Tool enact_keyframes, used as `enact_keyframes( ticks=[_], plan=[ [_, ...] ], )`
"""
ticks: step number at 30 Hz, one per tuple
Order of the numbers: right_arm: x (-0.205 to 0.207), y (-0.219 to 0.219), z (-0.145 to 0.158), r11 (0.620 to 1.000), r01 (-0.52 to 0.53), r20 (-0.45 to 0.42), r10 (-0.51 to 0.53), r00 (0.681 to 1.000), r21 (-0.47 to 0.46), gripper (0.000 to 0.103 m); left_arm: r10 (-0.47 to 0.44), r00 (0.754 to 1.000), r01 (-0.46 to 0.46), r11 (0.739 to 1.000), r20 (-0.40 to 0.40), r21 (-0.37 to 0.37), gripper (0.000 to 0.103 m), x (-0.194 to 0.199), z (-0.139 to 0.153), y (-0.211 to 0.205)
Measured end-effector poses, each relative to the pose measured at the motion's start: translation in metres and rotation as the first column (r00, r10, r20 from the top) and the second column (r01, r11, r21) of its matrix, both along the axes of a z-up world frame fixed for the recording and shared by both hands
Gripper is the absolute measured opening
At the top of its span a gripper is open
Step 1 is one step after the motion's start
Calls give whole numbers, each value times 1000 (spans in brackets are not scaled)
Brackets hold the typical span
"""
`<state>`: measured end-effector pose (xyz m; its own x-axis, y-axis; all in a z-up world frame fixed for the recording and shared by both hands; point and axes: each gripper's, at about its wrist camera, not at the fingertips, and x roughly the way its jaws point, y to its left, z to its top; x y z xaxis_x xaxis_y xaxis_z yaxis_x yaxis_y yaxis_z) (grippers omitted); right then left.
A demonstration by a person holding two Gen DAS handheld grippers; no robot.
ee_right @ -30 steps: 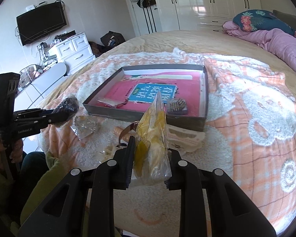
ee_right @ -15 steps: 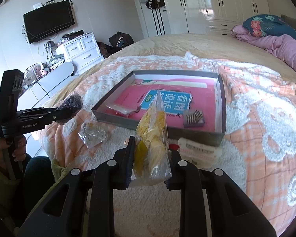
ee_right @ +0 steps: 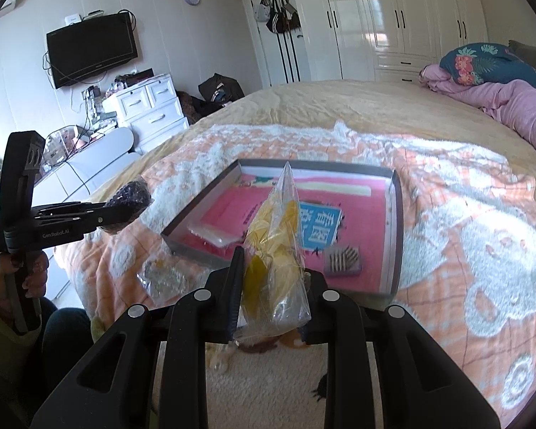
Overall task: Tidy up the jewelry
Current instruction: 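Carry both bags over the grey box and open both tools to drop them inside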
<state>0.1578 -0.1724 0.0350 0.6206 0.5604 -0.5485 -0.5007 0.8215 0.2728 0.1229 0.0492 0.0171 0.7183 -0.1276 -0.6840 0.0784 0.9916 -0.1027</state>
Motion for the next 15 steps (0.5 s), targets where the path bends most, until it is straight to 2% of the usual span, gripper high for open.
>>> enact_keyframes(
  ticks=[5,15],
  plan=[
    [8,-5,10,1000,15,26,-15,1000,-1,23,-20,1000,20,1000,18,14,19,17,9,-7],
    [28,-12,19,999,46,51,-44,998,-22,23,-52,999,52,999,3,-15,19,49,5,-16]
  ],
)
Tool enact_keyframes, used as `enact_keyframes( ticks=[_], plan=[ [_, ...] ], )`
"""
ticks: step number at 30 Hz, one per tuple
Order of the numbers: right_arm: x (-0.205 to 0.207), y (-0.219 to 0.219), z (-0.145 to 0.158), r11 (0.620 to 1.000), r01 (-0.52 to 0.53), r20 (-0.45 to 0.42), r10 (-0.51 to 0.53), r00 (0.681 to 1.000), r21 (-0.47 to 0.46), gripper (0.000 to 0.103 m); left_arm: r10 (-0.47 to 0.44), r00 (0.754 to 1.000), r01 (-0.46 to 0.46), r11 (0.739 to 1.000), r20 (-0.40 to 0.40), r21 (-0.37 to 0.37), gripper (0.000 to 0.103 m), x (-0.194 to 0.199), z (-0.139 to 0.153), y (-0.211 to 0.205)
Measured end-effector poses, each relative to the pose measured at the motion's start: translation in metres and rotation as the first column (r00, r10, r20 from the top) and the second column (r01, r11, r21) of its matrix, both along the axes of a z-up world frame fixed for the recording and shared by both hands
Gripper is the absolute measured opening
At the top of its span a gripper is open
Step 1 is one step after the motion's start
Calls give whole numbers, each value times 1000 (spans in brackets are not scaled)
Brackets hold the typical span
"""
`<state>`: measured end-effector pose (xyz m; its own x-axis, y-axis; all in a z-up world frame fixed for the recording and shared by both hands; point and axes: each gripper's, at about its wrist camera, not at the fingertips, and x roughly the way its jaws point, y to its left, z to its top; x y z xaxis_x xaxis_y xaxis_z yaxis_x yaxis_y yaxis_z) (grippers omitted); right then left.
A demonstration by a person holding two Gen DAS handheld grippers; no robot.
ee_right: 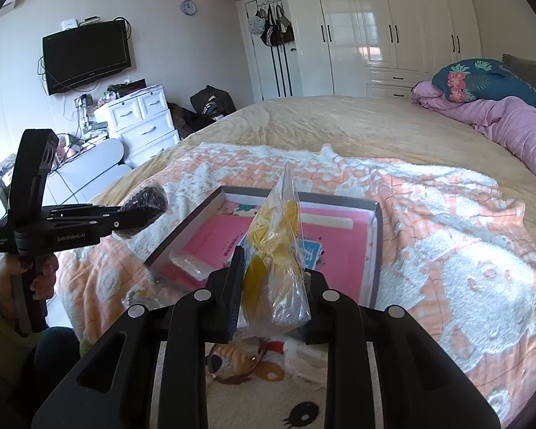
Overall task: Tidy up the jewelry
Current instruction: 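Carry both bags over the grey box and open both tools to drop them inside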
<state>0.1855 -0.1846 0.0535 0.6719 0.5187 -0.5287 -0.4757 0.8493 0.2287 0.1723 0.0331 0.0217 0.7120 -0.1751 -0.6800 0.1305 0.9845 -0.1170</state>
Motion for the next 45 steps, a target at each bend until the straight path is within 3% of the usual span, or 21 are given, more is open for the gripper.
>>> enact_keyframes(
  ticks=[14,25,45],
  plan=[
    [38,-9,-7,996,69,-11,-69,998,-49,23,-52,999,52,999,-8,7,19,36,-13,-19],
    [72,-2,-30,991,91,-60,-97,993,-93,23,-105,993,104,995,-58,-8,19,60,-45,-27],
    [107,7,-83,983,107,-176,-133,975,-150,23,-241,962,242,970,-127,-11,19,61,-83,-65]
  ],
)
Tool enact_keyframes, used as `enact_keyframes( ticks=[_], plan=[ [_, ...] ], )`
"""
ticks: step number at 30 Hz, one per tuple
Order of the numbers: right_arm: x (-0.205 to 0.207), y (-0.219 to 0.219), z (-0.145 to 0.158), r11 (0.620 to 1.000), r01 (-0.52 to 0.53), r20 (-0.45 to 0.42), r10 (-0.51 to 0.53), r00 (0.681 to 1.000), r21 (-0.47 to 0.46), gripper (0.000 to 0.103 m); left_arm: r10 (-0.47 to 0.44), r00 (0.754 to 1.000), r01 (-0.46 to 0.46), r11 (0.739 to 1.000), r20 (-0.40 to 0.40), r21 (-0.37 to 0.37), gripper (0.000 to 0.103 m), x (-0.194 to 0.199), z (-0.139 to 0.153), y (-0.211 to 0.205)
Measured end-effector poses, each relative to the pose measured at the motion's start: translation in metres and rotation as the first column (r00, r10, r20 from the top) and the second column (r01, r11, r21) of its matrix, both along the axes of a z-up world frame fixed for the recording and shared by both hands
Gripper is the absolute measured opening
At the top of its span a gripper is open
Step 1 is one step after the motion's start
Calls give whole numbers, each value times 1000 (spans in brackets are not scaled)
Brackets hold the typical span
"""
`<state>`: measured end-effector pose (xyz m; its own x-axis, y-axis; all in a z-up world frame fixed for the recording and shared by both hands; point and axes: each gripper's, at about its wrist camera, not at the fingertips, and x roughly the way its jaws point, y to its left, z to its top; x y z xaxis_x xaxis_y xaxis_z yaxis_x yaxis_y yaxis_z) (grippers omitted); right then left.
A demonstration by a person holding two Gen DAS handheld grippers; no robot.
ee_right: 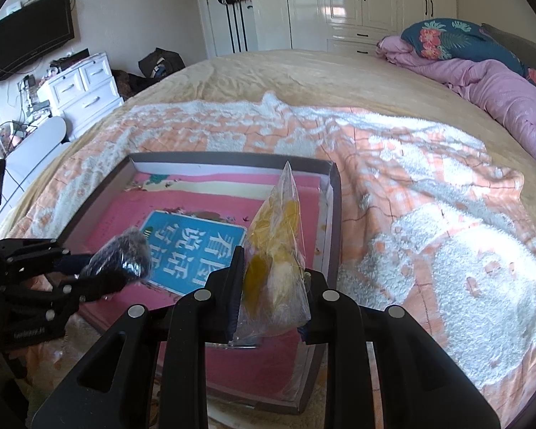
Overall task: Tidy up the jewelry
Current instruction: 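Carry both bags over the grey box and open both tools to drop them inside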
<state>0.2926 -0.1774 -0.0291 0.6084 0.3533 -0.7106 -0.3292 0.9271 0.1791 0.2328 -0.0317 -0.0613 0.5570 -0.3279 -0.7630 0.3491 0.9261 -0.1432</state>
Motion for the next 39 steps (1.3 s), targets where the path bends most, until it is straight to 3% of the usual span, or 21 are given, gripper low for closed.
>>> enact_keyframes(
  ticks=[9,23,25,27,39],
  plan=[
    [9,10,-15,1000,-5,-43,4,999,-19,23,-44,999,45,999,-19,29,19,-2,-9,-12],
    [11,15,-20,999,-13,-65,11,998,-36,25,-40,999,41,999,-29,26,19,-1,-11,-12],
    [9,14,-19,999,-8,-65,5,998,-37,28,-37,999,38,999,-32,24,19,0,-12,-11],
    [5,12,-15,999,0,-49,-2,999,-36,39,-38,999,39,999,-36,21,20,0,-12,-11],
    [-24,-3,9,999,33,4,-33,999,-2,47,-38,999,39,999,-27,23,25,-3,-9,-10]
  ],
)
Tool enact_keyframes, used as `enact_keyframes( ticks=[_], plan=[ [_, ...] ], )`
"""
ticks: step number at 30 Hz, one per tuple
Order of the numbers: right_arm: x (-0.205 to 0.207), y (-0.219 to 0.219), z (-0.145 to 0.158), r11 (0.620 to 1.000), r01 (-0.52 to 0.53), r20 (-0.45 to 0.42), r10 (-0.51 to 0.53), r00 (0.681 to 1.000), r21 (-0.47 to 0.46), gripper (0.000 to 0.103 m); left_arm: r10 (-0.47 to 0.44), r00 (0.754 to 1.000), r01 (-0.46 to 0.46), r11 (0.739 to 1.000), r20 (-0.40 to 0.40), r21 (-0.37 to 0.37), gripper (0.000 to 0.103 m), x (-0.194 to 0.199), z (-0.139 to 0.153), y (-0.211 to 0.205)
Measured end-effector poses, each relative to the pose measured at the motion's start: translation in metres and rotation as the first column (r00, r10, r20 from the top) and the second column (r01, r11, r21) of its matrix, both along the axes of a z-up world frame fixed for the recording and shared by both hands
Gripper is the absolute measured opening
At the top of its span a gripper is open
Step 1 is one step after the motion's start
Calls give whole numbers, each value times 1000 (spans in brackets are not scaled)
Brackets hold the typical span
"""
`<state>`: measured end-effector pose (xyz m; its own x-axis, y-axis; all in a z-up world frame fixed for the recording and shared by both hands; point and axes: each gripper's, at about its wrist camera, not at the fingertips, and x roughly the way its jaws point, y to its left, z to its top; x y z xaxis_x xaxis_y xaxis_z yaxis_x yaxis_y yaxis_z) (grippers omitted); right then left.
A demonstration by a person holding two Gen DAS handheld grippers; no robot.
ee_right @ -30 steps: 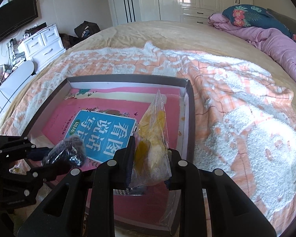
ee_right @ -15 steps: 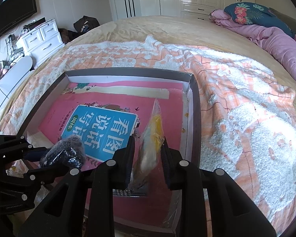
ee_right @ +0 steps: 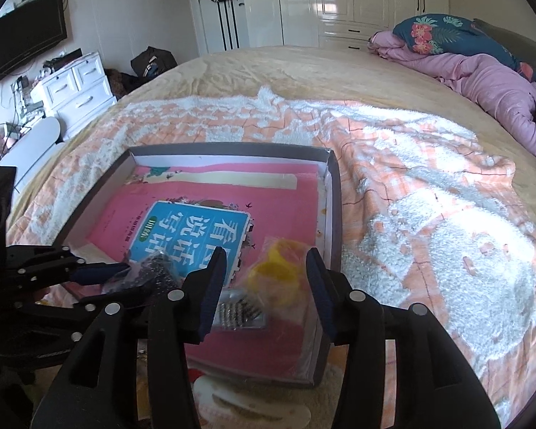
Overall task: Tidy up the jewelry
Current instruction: 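Carry both bags over the grey box and open both tools to drop them inside, then move both tools back toward the remaining jewelry beside the box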
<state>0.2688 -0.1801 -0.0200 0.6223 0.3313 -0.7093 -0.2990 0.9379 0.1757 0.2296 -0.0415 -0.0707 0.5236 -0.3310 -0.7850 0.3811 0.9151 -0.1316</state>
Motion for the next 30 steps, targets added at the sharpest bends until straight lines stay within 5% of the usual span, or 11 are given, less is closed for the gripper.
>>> enact_keyframes(
  ticks=[11,18,22,24,30],
  plan=[
    [-36,-11,28,998,40,81,-44,996,44,83,32,999,-32,999,18,-5,45,-9,12,4],
    [-49,-22,33,995,65,80,-70,994,69,88,60,998,-59,998,35,-17,71,-16,23,9],
    [-54,-27,35,994,75,83,-82,993,80,90,74,996,-73,997,43,-29,77,-19,30,13],
    [-56,-29,38,993,81,90,-89,992,84,93,89,995,-88,996,43,-31,90,-22,35,16],
    [-64,-32,47,993,81,110,-90,990,89,97,135,989,-131,990,61,-55,93,-28,51,29]
  ],
)
